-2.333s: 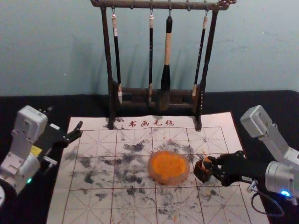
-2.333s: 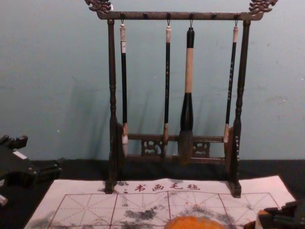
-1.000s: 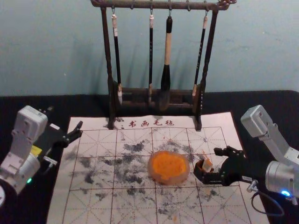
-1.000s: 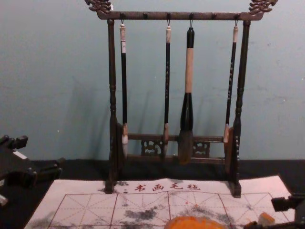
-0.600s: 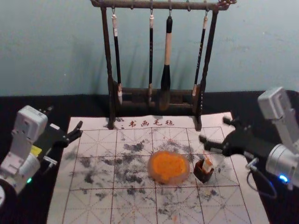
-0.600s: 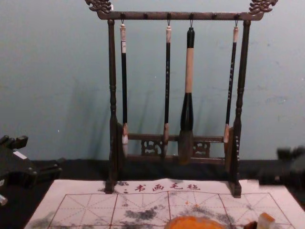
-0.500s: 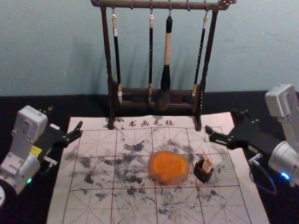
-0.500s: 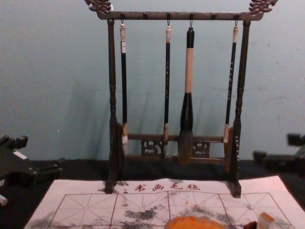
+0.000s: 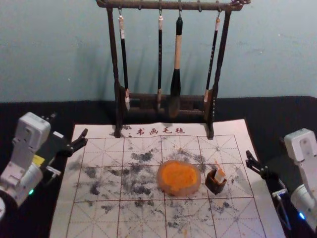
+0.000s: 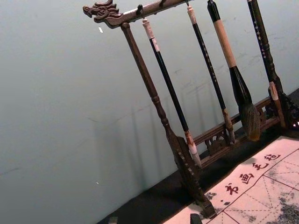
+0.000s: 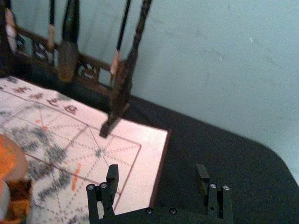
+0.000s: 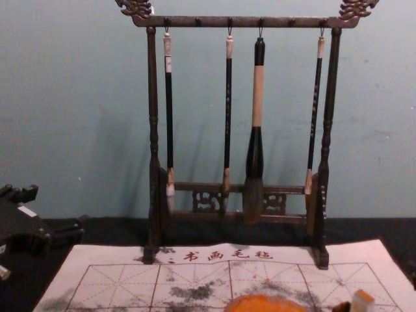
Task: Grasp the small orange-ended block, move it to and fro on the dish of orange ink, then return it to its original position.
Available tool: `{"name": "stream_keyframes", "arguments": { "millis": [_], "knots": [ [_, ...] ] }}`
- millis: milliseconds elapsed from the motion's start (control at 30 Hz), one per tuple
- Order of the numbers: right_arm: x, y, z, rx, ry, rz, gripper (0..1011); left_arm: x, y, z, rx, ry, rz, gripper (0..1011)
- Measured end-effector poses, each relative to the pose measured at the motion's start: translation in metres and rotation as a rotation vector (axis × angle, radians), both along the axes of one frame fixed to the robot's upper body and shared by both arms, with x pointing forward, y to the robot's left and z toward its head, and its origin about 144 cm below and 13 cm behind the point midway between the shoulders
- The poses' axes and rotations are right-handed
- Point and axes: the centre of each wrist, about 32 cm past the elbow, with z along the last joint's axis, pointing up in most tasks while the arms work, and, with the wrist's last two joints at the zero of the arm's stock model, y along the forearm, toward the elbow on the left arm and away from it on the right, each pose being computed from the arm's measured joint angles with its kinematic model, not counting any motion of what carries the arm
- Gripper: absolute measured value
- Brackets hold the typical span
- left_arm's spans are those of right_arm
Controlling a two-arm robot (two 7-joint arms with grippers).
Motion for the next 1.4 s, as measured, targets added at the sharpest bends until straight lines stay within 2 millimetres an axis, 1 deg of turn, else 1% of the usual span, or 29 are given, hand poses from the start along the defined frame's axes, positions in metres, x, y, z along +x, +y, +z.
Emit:
{"name": "stream_keyframes", "arguments": {
  "millis": [67,167,1400],
  "knots": [
    [-0.0002,0.0005,-0.0067,0.009,0.007,-0.023,1002,0.0,0.0,0.0,0.0,0.0,0.0,1001],
    [0.0,0.0006,-0.0102,0.016,0.011,-0.036,1002,0.0,0.0,0.0,0.0,0.0,0.0,1002],
    [0.0002,0.0006,-0.0054,0.009,0.004,-0.018,1002,0.0,0.0,0.0,0.0,0.0,0.0,1001]
  ]
}}
